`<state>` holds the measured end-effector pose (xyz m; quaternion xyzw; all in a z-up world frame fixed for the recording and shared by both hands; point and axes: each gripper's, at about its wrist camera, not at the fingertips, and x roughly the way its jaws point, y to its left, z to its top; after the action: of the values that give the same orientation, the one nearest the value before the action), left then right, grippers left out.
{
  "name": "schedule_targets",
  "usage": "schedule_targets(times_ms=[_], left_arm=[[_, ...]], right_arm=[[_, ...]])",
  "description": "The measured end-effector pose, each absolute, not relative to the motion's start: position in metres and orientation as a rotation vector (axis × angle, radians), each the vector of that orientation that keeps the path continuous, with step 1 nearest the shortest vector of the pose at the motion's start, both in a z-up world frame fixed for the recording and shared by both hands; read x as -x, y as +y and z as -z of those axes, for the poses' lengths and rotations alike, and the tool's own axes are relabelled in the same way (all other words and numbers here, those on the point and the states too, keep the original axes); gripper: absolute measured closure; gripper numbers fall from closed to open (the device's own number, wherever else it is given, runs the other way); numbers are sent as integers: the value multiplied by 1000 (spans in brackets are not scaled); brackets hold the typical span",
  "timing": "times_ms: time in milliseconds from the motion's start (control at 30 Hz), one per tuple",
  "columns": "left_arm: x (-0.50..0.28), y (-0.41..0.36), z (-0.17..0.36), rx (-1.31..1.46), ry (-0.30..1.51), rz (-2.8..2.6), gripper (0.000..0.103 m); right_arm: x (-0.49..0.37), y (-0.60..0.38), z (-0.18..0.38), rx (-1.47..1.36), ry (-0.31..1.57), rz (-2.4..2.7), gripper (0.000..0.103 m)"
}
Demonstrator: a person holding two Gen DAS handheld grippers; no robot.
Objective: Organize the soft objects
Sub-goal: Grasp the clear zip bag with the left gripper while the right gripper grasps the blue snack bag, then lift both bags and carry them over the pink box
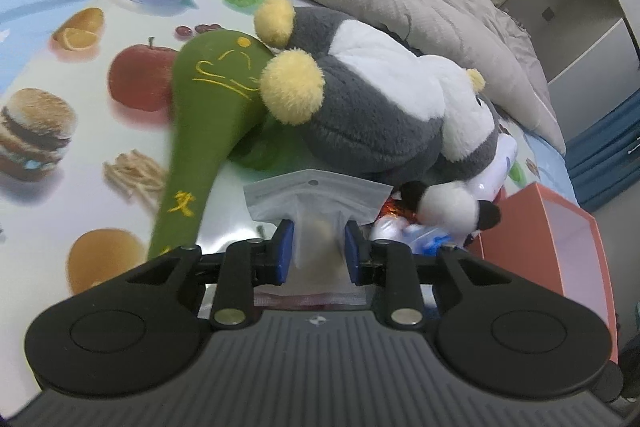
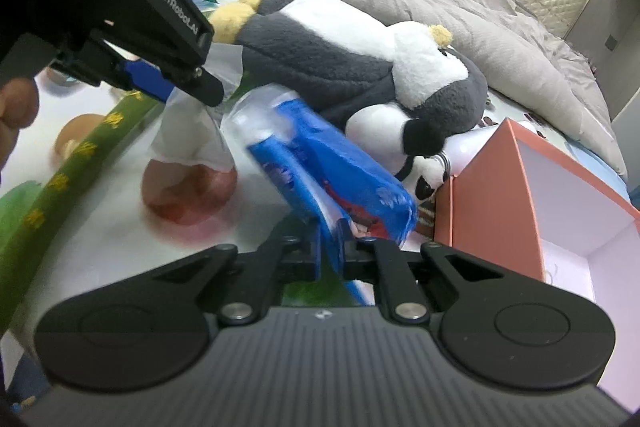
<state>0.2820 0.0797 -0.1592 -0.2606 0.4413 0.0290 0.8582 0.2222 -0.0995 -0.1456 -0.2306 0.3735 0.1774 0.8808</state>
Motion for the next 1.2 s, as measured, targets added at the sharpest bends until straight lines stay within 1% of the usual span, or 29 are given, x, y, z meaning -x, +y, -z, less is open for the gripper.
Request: schedule_targets(times_ms=[400, 700, 833, 1000, 1033, 1067, 1133, 1200], left_arm=[[-214, 70, 138, 466, 957, -60, 72], [-172, 51, 139, 414, 994, -40, 72], [-160, 45, 142, 390, 1006, -41, 72], [-153, 43, 145, 370, 1014, -48, 72], [-153, 43, 145, 365, 1014, -51, 72], [-152, 43, 145, 361, 1015, -53, 72], [-152, 44, 146, 359, 1019, -56, 72], [-151, 45, 147, 358, 1021, -59, 72]], right_arm=[[-164, -103, 133, 497, 806, -354, 94], [-127, -108, 131, 462, 852, -326, 94], [-116, -112, 133, 399, 888, -351, 91], [-112, -118, 131, 308, 910, -403, 85], [-113, -120, 130, 288, 913, -418, 75], [-113, -122, 129, 263, 919, -432, 63], [-114, -126, 126, 213, 922, -458, 56], [-115, -130, 122, 174, 911, -474, 56]])
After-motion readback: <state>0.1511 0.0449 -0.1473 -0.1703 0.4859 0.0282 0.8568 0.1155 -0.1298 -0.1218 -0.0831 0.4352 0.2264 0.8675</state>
